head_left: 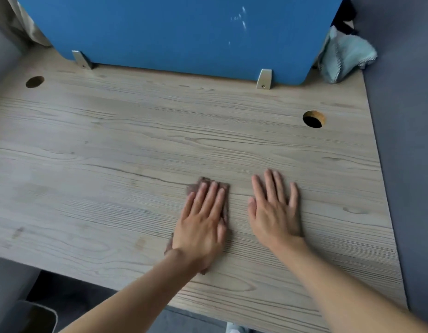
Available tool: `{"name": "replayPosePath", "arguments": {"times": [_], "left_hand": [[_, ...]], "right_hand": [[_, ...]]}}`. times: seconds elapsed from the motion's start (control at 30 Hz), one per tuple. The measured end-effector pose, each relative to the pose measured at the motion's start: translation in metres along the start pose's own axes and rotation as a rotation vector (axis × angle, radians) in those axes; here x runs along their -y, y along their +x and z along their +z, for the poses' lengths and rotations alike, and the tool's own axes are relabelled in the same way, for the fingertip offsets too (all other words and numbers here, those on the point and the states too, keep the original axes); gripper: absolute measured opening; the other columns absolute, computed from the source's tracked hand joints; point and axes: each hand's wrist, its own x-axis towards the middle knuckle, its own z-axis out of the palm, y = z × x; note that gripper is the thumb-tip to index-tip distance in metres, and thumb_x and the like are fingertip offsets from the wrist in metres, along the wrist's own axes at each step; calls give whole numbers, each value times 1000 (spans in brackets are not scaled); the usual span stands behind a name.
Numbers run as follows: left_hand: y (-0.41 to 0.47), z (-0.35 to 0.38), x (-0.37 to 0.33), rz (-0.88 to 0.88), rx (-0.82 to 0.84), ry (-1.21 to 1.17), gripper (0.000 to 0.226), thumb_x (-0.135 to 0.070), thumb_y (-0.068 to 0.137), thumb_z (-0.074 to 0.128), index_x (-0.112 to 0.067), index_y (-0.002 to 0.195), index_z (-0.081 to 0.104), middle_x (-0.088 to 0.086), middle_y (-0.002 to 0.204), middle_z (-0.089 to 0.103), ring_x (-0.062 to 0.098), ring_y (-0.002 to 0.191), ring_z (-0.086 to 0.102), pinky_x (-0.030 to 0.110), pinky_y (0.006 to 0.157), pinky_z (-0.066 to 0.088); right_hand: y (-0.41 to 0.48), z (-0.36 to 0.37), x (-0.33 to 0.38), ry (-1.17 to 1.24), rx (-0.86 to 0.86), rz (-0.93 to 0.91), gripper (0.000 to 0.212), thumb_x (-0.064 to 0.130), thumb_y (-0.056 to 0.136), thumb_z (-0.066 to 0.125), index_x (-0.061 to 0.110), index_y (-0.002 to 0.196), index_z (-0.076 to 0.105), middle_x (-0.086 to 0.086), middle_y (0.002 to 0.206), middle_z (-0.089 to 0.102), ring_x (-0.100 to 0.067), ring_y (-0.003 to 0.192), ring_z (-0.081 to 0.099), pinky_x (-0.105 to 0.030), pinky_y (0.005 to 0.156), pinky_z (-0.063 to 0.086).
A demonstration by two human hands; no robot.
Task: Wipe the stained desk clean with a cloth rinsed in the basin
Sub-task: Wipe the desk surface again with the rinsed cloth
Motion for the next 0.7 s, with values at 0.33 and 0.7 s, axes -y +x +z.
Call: {"name": "replayPosePath", "arguments": {"times": [0.33, 0.7], "left_hand": [[34, -1, 15, -235, -23, -18, 70, -37, 95, 21, -10, 158, 14, 7, 166, 7, 20, 154, -3, 42, 124, 7], [49, -5, 36, 104, 5, -14, 66, -37, 95, 31, -13, 157, 24, 4, 166, 15, 18, 154, 5, 41, 123, 15]], "right_hand": [[-2, -4, 2, -36, 41, -2, 61, 42, 96, 30, 19, 151, 42, -13, 161, 31, -29, 151, 24, -63, 117, 14], [31, -18, 0, -26, 28, 40, 51, 44, 88, 34, 23, 128, 57, -9, 142, 52, -28, 130, 46, -54, 103, 30]]}}
